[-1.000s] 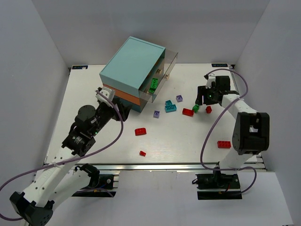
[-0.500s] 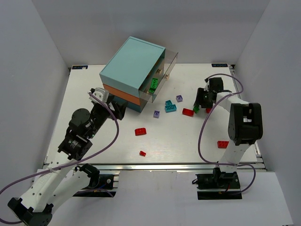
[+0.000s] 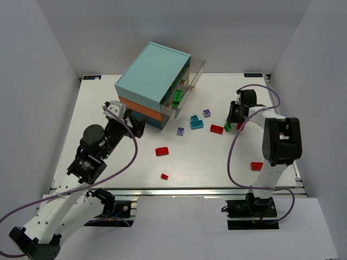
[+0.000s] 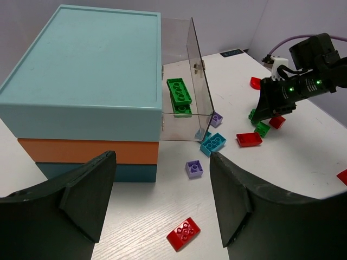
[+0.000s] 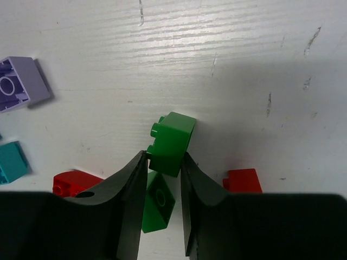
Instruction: Sort the legos into containers by color
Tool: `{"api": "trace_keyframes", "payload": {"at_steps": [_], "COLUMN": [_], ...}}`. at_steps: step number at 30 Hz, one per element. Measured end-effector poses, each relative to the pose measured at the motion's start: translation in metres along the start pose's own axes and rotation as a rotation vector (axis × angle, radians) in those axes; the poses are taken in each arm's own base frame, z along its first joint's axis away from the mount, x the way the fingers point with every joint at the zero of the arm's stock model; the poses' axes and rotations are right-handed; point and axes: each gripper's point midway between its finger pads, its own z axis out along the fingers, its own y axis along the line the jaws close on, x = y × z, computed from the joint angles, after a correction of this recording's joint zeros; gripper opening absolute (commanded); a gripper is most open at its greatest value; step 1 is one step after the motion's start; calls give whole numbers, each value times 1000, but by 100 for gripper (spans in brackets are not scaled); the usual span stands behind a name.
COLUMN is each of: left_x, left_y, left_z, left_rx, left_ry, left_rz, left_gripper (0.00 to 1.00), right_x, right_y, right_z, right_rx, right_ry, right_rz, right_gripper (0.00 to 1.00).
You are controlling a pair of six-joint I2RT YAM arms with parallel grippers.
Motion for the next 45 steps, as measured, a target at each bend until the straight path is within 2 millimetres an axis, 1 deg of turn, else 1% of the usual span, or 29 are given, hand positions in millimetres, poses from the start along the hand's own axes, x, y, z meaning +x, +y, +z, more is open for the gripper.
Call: {"api": "trace_keyframes", "payload": {"at_steps": [1,2,3,5,7,9,12,13,16,18,20,22,23,25,28,29,30,31,32,34,36,38,40,42,43,44,45], "left_x": [0,0,0,0,-1,-2,-2,-2,-2,-2,-2,-2,-2,-1,1,1,1,2,2,4,6,7,7,7,7,7,7], "left_y": [0,0,0,0,-1,-2,-5,-7,-9,-10,-10,-10,-10,-10,-10,-10,-9,-9,-9,-9,-9,-9,-9,-9,-9,-9,-9], "left_z": [0,0,0,0,-1,-2,-2,-2,-2,-2,-2,-2,-2,-2,-2,-2,-1,-1,-1,0,1,1,1,1,1,1,1], "left_rx": [-1,-2,-2,-1,5,13,33,40,57,61,64,65,64,64,63,63,63,63,63,62,62,62,62,62,62,62,62], "left_ry": [0,-1,-1,-2,-6,-12,-16,-16,-15,-16,-17,-18,-17,-15,-12,-11,-10,-9,-7,-2,4,6,6,6,6,6,6], "left_rz": [0,1,2,3,4,6,9,10,11,14,17,19,21,25,29,29,31,33,33,35,36,37,37,37,37,37,37], "left_gripper": [80,80,80,80,80,80,80,80,80,80,80,80,80,80,80,80,80,80,81,80,81,80,81,80,81,81,81], "right_x": [-1,-1,-1,2,0,-11,-40,-49,-70,-79,-86,-94,-102,-115,-131,-134,-137,-136,-134,-130,-123,-119,-117,-118,-119,-119,-118], "right_y": [-1,-2,-2,0,4,18,56,72,124,156,184,212,225,249,281,290,297,303,307,312,313,311,307,306,305,304,302], "right_z": [0,-1,-2,-10,-27,-51,-98,-114,-153,-171,-185,-195,-199,-202,-204,-202,-199,-197,-192,-182,-170,-161,-157,-157,-157,-157,-158], "right_rx": [1,3,4,-5,-23,-68,-168,-209,-332,-409,-472,-531,-551,-583,-619,-627,-635,-641,-646,-642,-630,-613,-599,-590,-585,-582,-576], "right_ry": [-10,-18,-24,-40,-72,-147,-306,-362,-486,-539,-576,-598,-615,-638,-662,-665,-664,-657,-646,-623,-590,-567,-551,-553,-554,-555,-554], "right_rz": [-12,-26,-39,-86,-143,-230,-377,-432,-576,-645,-692,-725,-738,-759,-786,-792,-797,-801,-805,-811,-814,-811,-807,-806,-805,-803,-793], "right_gripper": [13,8,7,2,0,0,0,0,0,0,1,3,4,5,13,24,31,41,43,45,46,54,64,65,64,62,55]}}
